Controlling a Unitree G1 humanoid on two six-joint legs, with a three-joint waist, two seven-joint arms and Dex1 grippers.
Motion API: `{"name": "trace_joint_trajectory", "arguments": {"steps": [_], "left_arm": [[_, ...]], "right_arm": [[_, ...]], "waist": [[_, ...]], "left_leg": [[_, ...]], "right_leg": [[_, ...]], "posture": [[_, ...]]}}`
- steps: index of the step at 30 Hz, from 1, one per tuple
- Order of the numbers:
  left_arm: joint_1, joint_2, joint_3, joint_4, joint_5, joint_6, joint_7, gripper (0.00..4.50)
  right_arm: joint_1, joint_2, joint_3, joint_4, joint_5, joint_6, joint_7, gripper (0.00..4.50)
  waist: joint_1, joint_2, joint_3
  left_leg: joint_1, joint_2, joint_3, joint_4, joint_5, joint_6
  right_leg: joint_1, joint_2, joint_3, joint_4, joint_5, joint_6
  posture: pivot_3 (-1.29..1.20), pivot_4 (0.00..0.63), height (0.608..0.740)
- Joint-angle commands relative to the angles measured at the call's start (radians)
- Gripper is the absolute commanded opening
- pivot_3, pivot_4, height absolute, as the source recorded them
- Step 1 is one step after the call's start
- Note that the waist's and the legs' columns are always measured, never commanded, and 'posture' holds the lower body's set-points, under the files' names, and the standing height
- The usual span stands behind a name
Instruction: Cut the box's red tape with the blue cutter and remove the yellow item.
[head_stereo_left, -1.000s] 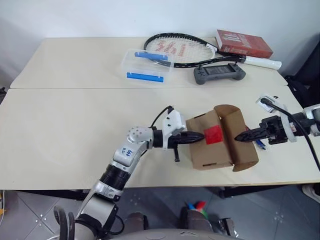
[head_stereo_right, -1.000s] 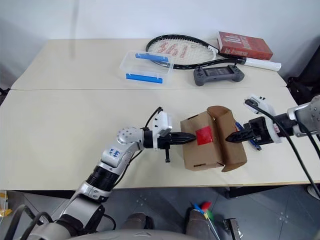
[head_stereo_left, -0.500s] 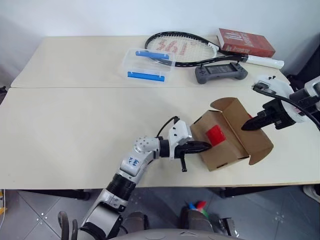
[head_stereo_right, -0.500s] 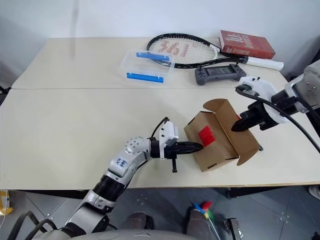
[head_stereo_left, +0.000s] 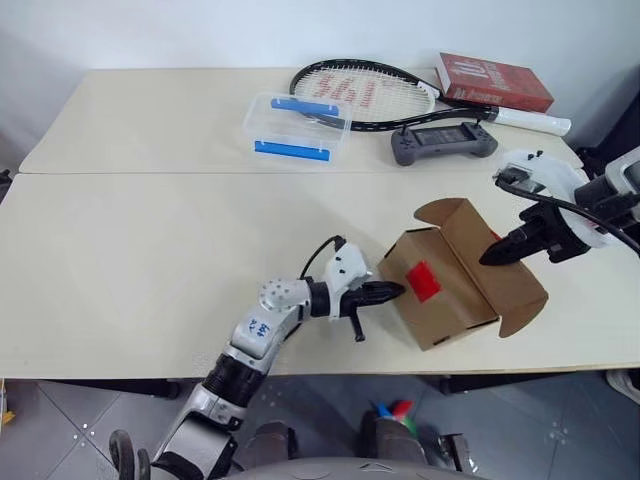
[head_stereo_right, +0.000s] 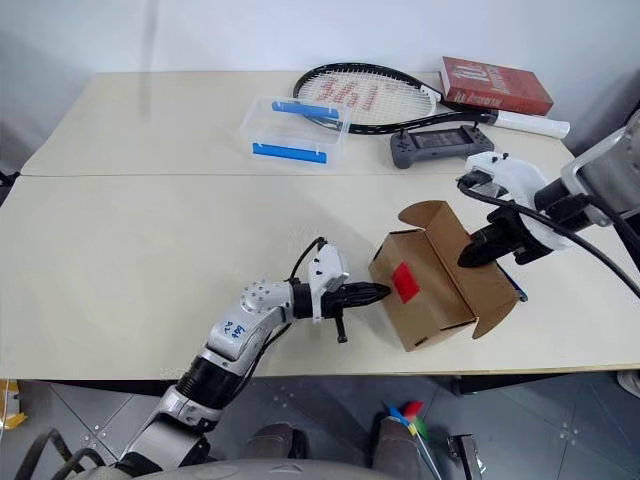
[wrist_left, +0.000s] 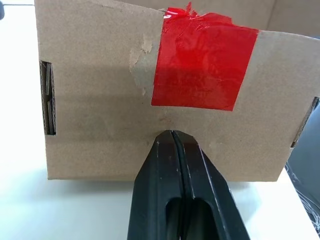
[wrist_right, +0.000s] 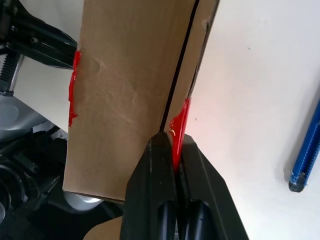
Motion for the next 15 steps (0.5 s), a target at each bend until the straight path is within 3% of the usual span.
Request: {"name": "trace_joint_trajectory", "arguments": {"steps": [1,9,15], "left_arm": [[0.010,0.020,-0.021,-0.048,0.021,0.035,0.010,0.00],[-0.013,0.069,-0.017,-0.102,0.019,0.074,-0.007,0.00],[-0.069,0.157,0.005,-0.209,-0.068,0.173,-0.140,0.00]], "right_arm": [[0.032,-0.019,-0.049,-0.019,0.228,0.003,-0.177,0.03],[0.149,-0.036,-0.125,-0.050,0.608,-0.070,-0.587,0.03],[0.210,-0.017,-0.187,-0.063,0.632,-0.112,-0.707,0.03]], "waist": [[0.001,0.000,0.000],[0.002,0.000,0.000],[-0.002,0.000,0.000]], "left_leg": [[0.000,0.000,0.000,0.000,0.000,0.000],[0.000,0.000,0.000,0.000,0.000,0.000],[0.000,0.001,0.001,0.002,0.000,0.000]], "right_leg": [[0.000,0.000,0.000,0.000,0.000,0.000],[0.000,0.000,0.000,0.000,0.000,0.000],[0.000,0.000,0.000,0.001,0.000,0.000]], "posture": [[0.00,0.150,0.740],[0.00,0.150,0.740],[0.00,0.150,0.740]]}}
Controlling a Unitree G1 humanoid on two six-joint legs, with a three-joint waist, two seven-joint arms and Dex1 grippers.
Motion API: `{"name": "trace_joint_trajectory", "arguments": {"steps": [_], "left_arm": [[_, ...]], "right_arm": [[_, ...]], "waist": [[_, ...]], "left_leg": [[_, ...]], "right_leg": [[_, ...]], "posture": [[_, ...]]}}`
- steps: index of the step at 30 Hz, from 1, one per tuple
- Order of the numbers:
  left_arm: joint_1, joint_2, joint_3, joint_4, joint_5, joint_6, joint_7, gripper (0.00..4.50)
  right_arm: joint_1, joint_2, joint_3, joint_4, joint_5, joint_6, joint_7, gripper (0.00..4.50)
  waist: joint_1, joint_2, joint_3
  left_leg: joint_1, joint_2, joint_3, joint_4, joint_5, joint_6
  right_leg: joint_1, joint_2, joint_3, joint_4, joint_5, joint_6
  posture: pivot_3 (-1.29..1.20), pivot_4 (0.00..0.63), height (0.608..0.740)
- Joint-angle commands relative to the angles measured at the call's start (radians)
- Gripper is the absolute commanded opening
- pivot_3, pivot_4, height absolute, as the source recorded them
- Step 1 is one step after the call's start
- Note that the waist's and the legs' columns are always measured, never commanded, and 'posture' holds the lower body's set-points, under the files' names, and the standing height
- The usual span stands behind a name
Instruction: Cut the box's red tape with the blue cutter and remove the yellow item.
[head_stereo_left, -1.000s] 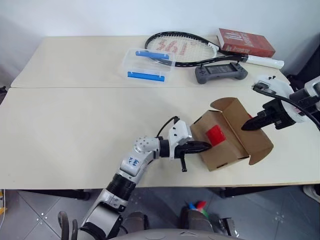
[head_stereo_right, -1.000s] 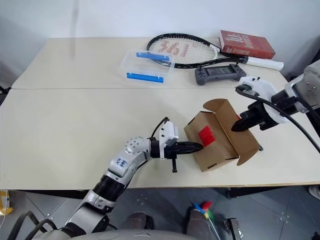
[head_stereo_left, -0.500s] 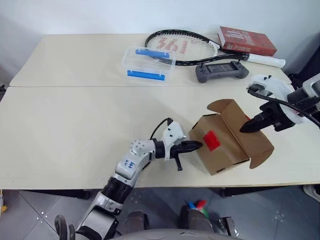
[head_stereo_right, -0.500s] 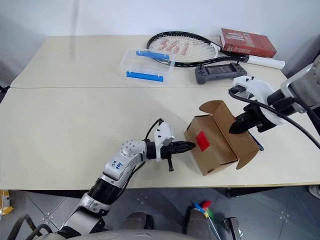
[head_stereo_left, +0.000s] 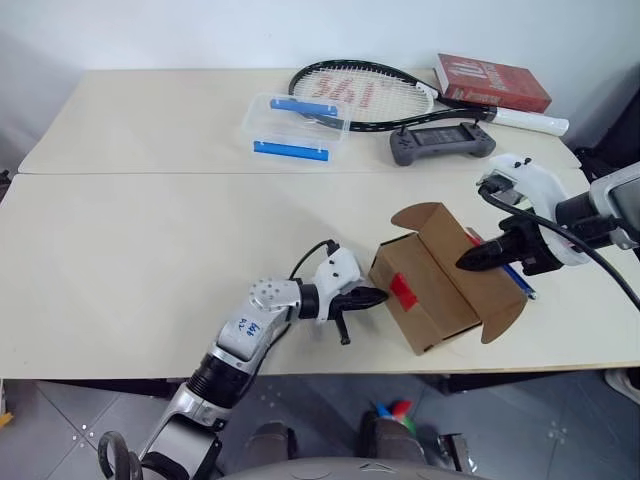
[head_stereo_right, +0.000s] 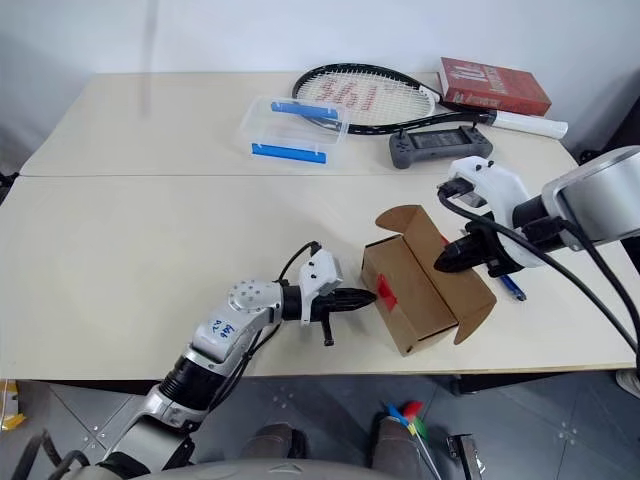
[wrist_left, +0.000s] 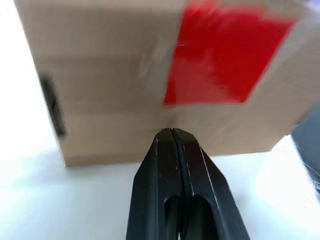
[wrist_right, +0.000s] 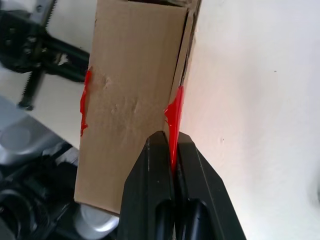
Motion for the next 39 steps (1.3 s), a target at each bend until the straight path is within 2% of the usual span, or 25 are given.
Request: {"name": "trace_joint_trajectory", "arguments": {"steps": [1,6,9,11,16,23,30,33,39], "left_arm": [[-0.044,0.067,0.020,-0.115,-0.079,0.063,-0.110,0.00],[-0.114,0.164,0.061,-0.182,-0.189,0.185,-0.211,0.00],[-0.176,0.083,0.123,-0.133,-0.238,0.171,-0.155,0.00],[-0.210,0.040,0.114,-0.078,-0.206,0.136,-0.124,0.00],[-0.236,-0.041,0.040,0.026,-0.127,0.055,-0.092,0.00],[-0.228,-0.097,-0.062,0.121,-0.001,0.012,-0.016,0.00],[-0.168,0.006,-0.152,0.018,-0.013,0.180,-0.113,0.00],[-0.155,0.046,-0.151,0.040,0.024,0.179,-0.090,0.00],[-0.122,0.081,-0.126,0.033,0.013,0.187,-0.085,0.00]], "right_arm": [[0.031,0.017,-0.021,-0.024,0.015,-0.006,-0.048,0.03],[0.062,0.029,-0.056,-0.038,0.015,-0.016,-0.069,0.03],[0.075,0.036,-0.071,-0.048,0.015,-0.023,-0.074,0.03],[0.085,0.040,-0.081,-0.055,0.015,-0.027,-0.077,0.03],[0.116,0.042,-0.101,-0.069,0.015,-0.041,-0.090,0.03],[0.175,0.040,-0.151,-0.086,0.015,-0.074,-0.117,0.03],[0.239,-0.028,-0.226,-0.038,0.007,-0.057,-0.153,0.03],[0.255,-0.049,-0.275,0.020,-0.096,0.000,-0.095,0.03],[0.294,-0.022,-0.362,0.050,-0.316,0.082,0.054,0.03]], "waist": [[-0.002,0.000,0.000],[-0.003,0.000,0.000],[-0.002,0.000,0.000],[-0.001,-0.002,-0.001],[-0.004,-0.002,-0.001],[-0.001,-0.003,-0.002],[-0.001,-0.007,-0.004],[0.001,-0.007,-0.005],[0.018,-0.007,-0.005]], "left_leg": [[0.000,0.000,0.000,0.000,0.000,0.000],[0.001,0.001,0.001,0.001,0.000,0.000],[0.001,0.001,0.001,0.003,0.000,0.000],[0.000,0.001,0.001,0.004,0.000,0.001],[0.002,0.001,0.003,0.003,0.000,0.001],[0.002,0.002,0.003,0.004,0.000,0.001],[0.003,0.002,0.004,0.005,0.001,0.001],[0.003,0.002,0.003,0.004,0.001,0.001],[0.003,0.002,0.004,0.006,0.001,0.003]], "right_leg": [[0.000,0.000,0.000,0.000,0.000,0.000],[0.000,0.001,0.001,0.001,0.000,-0.001],[0.001,0.001,0.001,0.001,0.001,-0.001],[0.001,0.001,0.002,0.001,0.001,-0.002],[0.001,0.001,0.002,0.001,0.002,-0.001],[0.001,0.001,0.002,0.001,0.002,-0.002],[0.002,0.001,0.003,0.001,0.003,-0.002],[0.002,0.002,0.003,0.001,0.003,-0.003],[0.003,0.001,0.004,-0.001,0.004,-0.004]], "posture": [[0.00,0.150,0.740],[0.00,0.150,0.740],[0.00,0.150,0.740],[0.00,0.150,0.740],[0.00,0.150,0.740],[0.00,0.150,0.740],[0.00,0.150,0.740],[0.00,0.150,0.740],[0.00,0.150,0.740]]}}
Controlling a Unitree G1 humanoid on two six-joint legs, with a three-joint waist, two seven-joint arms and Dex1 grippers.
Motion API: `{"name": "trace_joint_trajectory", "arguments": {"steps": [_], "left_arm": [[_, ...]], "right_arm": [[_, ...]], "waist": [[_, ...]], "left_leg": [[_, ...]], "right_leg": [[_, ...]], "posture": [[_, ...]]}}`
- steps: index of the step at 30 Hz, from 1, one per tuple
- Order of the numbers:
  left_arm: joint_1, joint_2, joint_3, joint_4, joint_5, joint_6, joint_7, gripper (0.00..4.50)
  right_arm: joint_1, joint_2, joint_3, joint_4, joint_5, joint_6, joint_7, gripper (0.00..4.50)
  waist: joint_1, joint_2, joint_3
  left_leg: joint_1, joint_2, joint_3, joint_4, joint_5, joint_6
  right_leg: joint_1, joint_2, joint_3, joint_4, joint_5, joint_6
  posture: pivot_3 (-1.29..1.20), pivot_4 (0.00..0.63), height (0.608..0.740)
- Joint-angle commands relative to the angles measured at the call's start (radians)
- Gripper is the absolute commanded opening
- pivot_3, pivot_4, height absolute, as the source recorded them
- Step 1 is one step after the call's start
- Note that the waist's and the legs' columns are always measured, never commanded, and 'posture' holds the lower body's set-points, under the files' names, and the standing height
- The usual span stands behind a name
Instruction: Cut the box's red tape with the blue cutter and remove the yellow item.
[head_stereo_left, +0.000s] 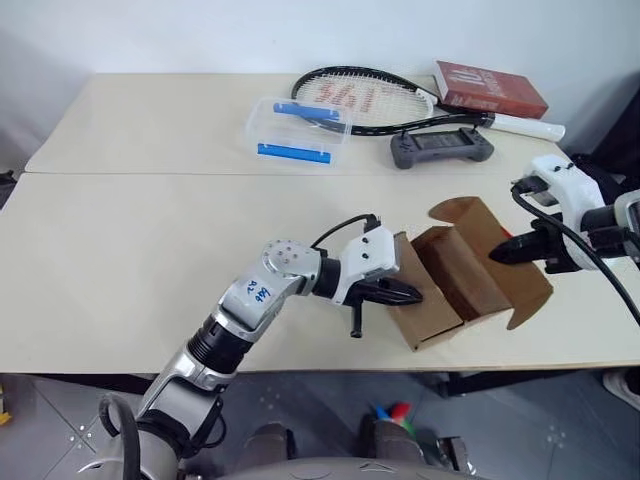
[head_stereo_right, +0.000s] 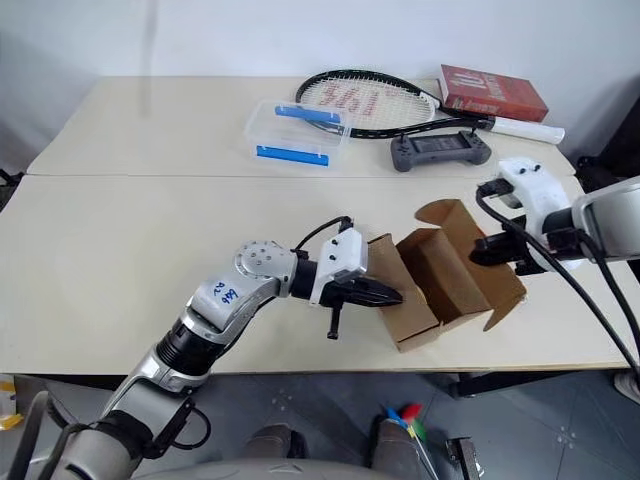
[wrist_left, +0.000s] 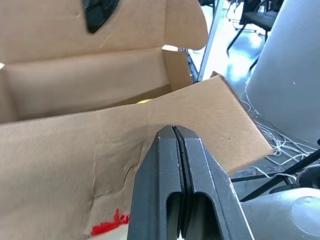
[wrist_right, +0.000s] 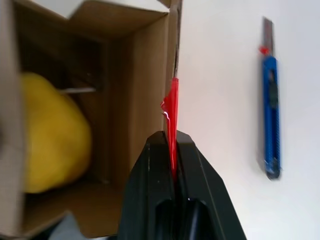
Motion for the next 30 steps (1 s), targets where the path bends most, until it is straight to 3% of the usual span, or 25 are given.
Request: {"name": "trace_joint_trajectory", "arguments": {"steps": [1,10,21,22,26,29,30], "left_arm": [[0.066,0.061,-0.026,0.067,0.052,0.068,0.025,0.00],[0.111,0.104,0.073,0.008,0.001,0.092,0.054,0.00],[0.118,0.124,0.113,-0.002,-0.006,0.134,0.088,0.00],[0.119,0.135,0.118,-0.003,-0.007,0.149,0.087,0.18],[0.116,0.175,0.133,-0.003,-0.007,0.145,0.067,1.14],[0.112,0.218,0.175,0.011,-0.023,0.129,0.036,1.93],[0.119,0.256,0.198,0.015,-0.036,0.118,0.003,2.22]], "right_arm": [[0.025,0.010,-0.069,0.012,-0.139,0.050,0.096,0.03],[0.151,0.136,-0.200,-0.039,-0.354,0.070,0.256,0.03],[0.274,0.270,-0.345,-0.100,-0.356,0.075,0.211,0.03],[0.292,0.289,-0.379,-0.105,-0.357,0.075,0.189,0.01],[0.360,0.320,-0.492,-0.155,-0.369,0.069,0.183,0.93],[0.432,0.295,-0.592,-0.213,-0.380,0.025,0.262,1.80],[0.489,0.263,-0.644,-0.261,-0.422,-0.038,0.347,2.13]], "waist": [[0.005,0.000,0.000],[0.012,0.002,0.000],[0.008,0.002,0.001],[0.006,0.002,0.001],[0.003,0.002,0.001],[0.007,0.002,0.001],[0.008,0.002,0.001]], "left_leg": [[0.000,0.000,0.000,0.001,0.000,0.000],[-0.001,0.000,0.000,0.005,0.001,0.002],[-0.003,-0.001,0.003,0.000,0.001,0.002],[-0.003,-0.001,0.003,0.000,0.001,0.002],[-0.002,0.000,0.005,-0.001,0.001,0.001],[-0.002,0.000,0.005,-0.001,0.001,0.001],[-0.002,0.000,0.005,-0.002,0.001,0.001]], "right_leg": [[0.000,0.000,0.000,0.000,0.000,0.000],[0.002,0.000,0.001,0.000,0.002,-0.001],[-0.004,0.000,0.000,0.000,0.004,0.002],[-0.004,0.000,0.000,0.000,0.004,0.002],[-0.004,0.000,0.000,0.000,0.004,0.002],[-0.004,0.000,0.001,0.000,0.004,0.002],[-0.004,0.000,0.001,0.000,0.004,0.003]], "posture": [[0.00,0.150,0.740],[0.00,0.150,0.740],[0.00,0.150,0.740],[0.00,0.150,0.740],[0.00,0.150,0.740],[0.00,0.150,0.740],[0.00,0.150,0.740]]}}
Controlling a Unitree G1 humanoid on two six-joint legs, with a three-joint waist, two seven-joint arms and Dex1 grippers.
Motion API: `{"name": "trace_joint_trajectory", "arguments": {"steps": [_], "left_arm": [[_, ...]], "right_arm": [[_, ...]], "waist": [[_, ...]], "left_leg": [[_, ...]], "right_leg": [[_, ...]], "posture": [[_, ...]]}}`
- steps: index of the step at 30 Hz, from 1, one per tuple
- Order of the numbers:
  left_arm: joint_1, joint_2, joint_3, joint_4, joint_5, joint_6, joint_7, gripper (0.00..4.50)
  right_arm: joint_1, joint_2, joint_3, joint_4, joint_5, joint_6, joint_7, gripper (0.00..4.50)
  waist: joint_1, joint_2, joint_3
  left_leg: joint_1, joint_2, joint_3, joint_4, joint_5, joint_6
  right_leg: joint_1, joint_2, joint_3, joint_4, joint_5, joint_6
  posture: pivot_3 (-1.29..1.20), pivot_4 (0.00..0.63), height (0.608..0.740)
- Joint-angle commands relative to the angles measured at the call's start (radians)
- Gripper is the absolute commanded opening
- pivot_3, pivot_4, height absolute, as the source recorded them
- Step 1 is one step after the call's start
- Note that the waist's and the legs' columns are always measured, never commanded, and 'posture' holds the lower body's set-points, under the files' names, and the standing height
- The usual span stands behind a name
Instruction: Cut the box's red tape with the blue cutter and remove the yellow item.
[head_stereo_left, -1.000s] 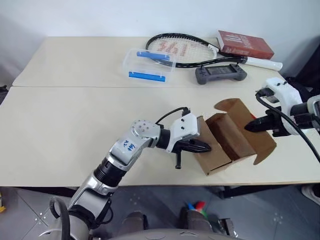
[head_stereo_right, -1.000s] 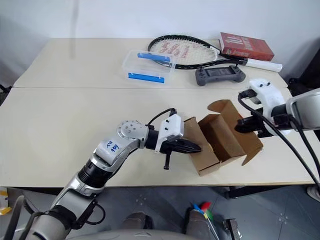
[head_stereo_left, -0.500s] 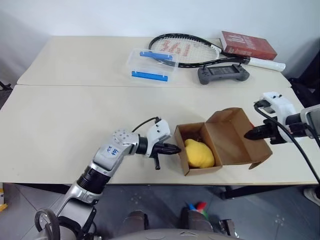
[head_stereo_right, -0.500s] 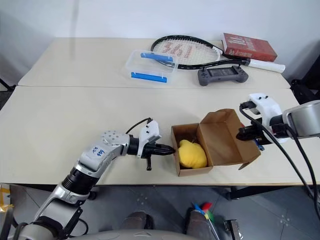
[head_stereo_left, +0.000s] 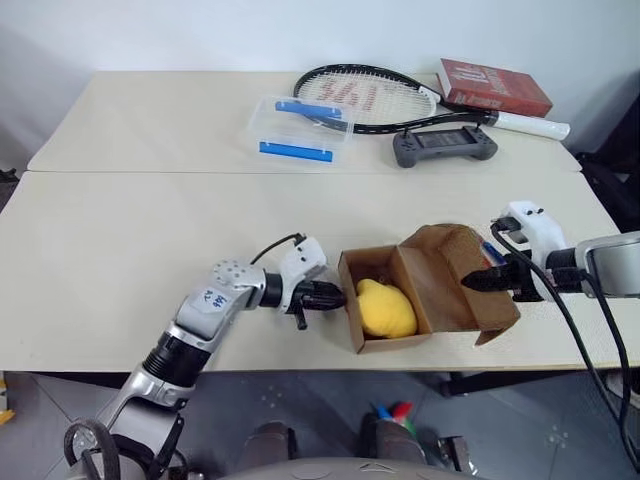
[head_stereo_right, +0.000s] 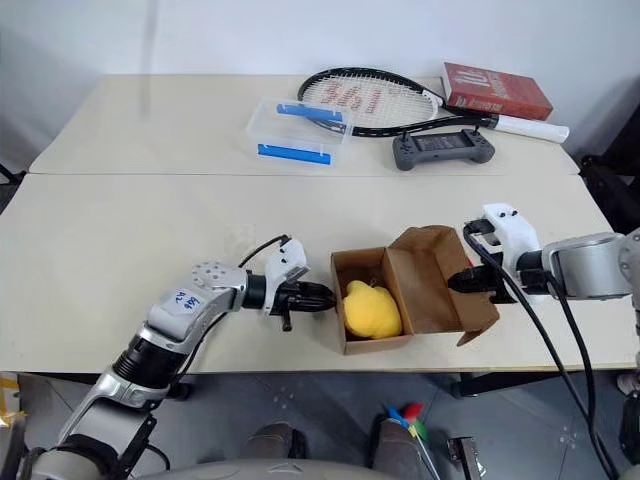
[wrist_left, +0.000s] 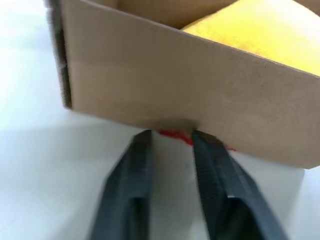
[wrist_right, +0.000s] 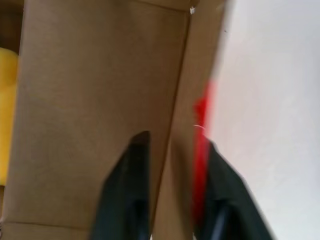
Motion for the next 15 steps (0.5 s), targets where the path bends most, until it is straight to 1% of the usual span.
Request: {"name": "trace_joint_trajectory", "arguments": {"steps": [1,3,4,5,6,7,8,9,12,13,15], "left_arm": [[0.006,0.099,0.105,-0.011,-0.044,-0.056,-0.081,2.55],[0.035,0.169,0.168,0.003,-0.077,-0.087,-0.137,3.16],[0.055,0.207,0.215,0.015,-0.091,-0.104,-0.152,3.46],[0.093,0.260,0.281,0.034,-0.116,-0.123,-0.188,3.79],[0.121,0.297,0.327,0.048,-0.133,-0.138,-0.213,4.07],[0.175,0.335,0.392,0.056,-0.158,-0.147,-0.239,4.37],[0.231,0.365,0.444,0.062,-0.173,-0.164,-0.258,4.46],[0.267,0.382,0.474,0.063,-0.183,-0.176,-0.267,4.46],[0.416,0.428,0.582,0.127,-0.186,-0.260,-0.310,4.50],[0.449,0.438,0.602,0.139,-0.185,-0.281,-0.317,4.50],[0.571,0.449,0.689,0.121,-0.196,-0.281,-0.309,4.50]], "right_arm": [[0.148,-0.114,-0.192,-0.141,-0.099,-0.164,0.269,2.47],[0.308,-0.195,-0.295,-0.192,-0.206,-0.300,0.521,3.20],[0.405,-0.224,-0.355,-0.178,-0.296,-0.406,0.666,3.54],[0.487,-0.221,-0.398,-0.138,-0.411,-0.605,0.838,3.91],[0.544,-0.216,-0.428,-0.107,-0.493,-0.753,0.962,3.92],[0.573,-0.193,-0.429,-0.087,-0.559,-0.899,1.043,3.92],[0.573,-0.165,-0.420,-0.072,-0.585,-0.995,1.098,3.92],[0.568,-0.146,-0.411,-0.060,-0.598,-1.050,1.131,3.92],[0.502,-0.082,-0.363,-0.072,-0.552,-1.080,1.184,4.41],[0.488,-0.066,-0.350,-0.083,-0.549,-1.091,1.199,4.48],[0.515,-0.035,-0.304,-0.142,-0.587,-1.173,1.269,4.48]], "waist": [[0.004,0.000,0.000],[0.002,0.001,0.000],[0.000,0.001,0.000],[-0.001,0.000,0.000],[-0.006,-0.001,0.001],[-0.018,-0.001,0.001],[-0.028,-0.001,0.001],[-0.033,-0.002,0.001],[-0.048,0.000,0.003],[-0.049,0.000,0.003],[-0.053,0.000,0.003]], "left_leg": [[0.000,0.000,0.000,0.000,0.000,0.000],[0.000,0.000,0.000,-0.003,0.000,0.000],[0.002,0.000,0.001,-0.004,0.000,0.000],[0.002,0.000,0.002,-0.006,0.000,0.000],[0.004,0.000,0.002,-0.006,0.000,0.000],[0.004,0.000,0.003,-0.006,0.000,-0.001],[0.005,0.000,0.004,-0.007,-0.001,-0.001],[0.006,0.000,0.005,-0.008,-0.001,-0.001],[0.013,0.001,0.008,-0.009,-0.001,-0.001],[0.015,0.002,0.009,-0.009,-0.001,-0.002],[0.016,0.003,0.010,-0.009,-0.001,-0.002]], "right_leg": [[0.000,0.000,0.000,0.000,0.000,0.000],[-0.001,0.000,0.000,-0.001,0.000,0.000],[-0.001,0.000,0.000,-0.001,0.000,0.000],[-0.001,0.000,0.000,-0.002,0.000,0.000],[0.000,0.000,0.000,-0.002,0.000,0.001],[0.000,0.000,0.000,-0.002,0.000,0.001],[0.001,0.000,0.000,-0.003,0.000,0.001],[0.001,0.000,0.001,-0.003,0.000,0.001],[0.004,0.000,0.002,-0.002,0.000,0.001],[0.005,0.000,0.002,0.000,0.000,0.001],[0.005,0.000,0.002,0.000,0.000,0.000]], "posture": [[0.00,0.150,0.740],[0.00,0.150,0.740],[0.00,0.150,0.740],[0.00,0.150,0.740],[0.00,0.150,0.740],[0.00,0.150,0.740],[0.00,0.150,0.740],[0.00,0.150,0.740],[0.00,0.150,0.740],[0.00,0.150,0.740],[0.00,0.150,0.740]]}}
